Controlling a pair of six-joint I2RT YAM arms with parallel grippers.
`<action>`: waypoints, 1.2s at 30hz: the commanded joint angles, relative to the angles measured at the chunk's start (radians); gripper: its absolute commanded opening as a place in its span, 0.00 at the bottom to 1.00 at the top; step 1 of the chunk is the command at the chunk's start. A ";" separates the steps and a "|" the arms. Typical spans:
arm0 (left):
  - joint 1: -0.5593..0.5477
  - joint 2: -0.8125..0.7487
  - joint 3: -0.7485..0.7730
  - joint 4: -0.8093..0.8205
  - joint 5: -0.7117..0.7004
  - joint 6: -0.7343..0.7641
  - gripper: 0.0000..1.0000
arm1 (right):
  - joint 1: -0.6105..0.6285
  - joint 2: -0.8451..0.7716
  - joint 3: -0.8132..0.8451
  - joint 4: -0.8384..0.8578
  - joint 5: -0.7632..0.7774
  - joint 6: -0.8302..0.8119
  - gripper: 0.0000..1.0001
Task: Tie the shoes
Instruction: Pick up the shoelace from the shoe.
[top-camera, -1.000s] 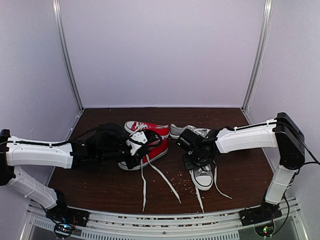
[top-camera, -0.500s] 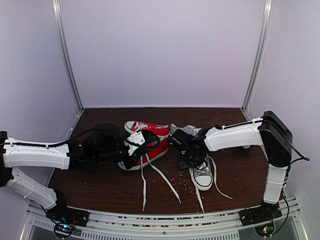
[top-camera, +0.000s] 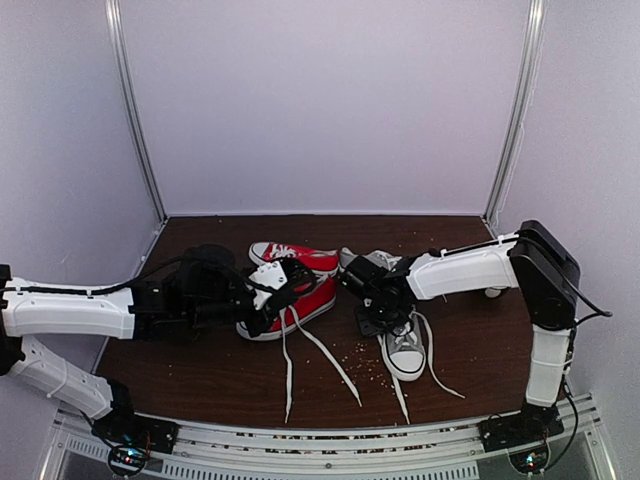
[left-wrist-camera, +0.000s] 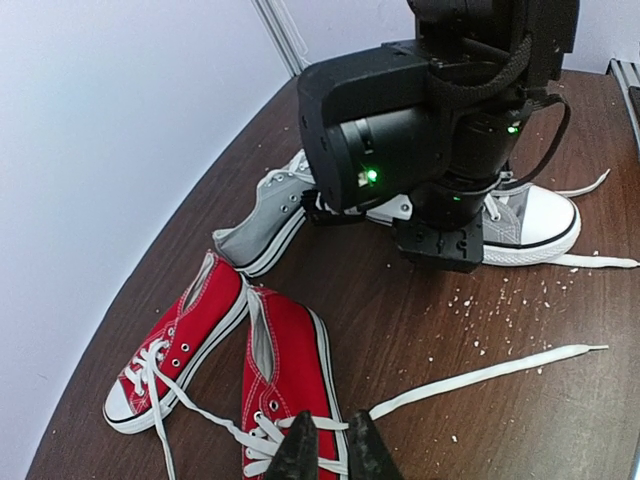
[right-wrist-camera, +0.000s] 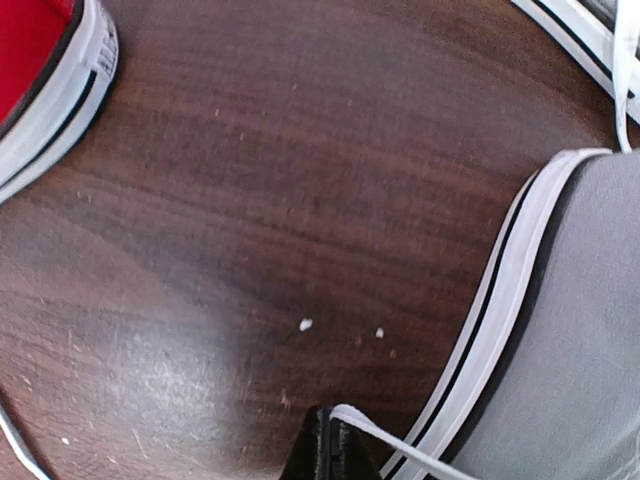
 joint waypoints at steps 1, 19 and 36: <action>0.004 -0.025 -0.011 0.036 -0.005 0.009 0.12 | -0.023 -0.069 -0.026 0.066 -0.048 -0.045 0.00; 0.001 0.343 0.252 -0.034 0.151 0.021 0.18 | -0.142 -0.454 -0.404 0.653 -0.536 0.012 0.00; 0.004 0.676 0.460 0.252 0.335 -0.079 0.60 | -0.195 -0.586 -0.536 0.842 -0.564 0.177 0.00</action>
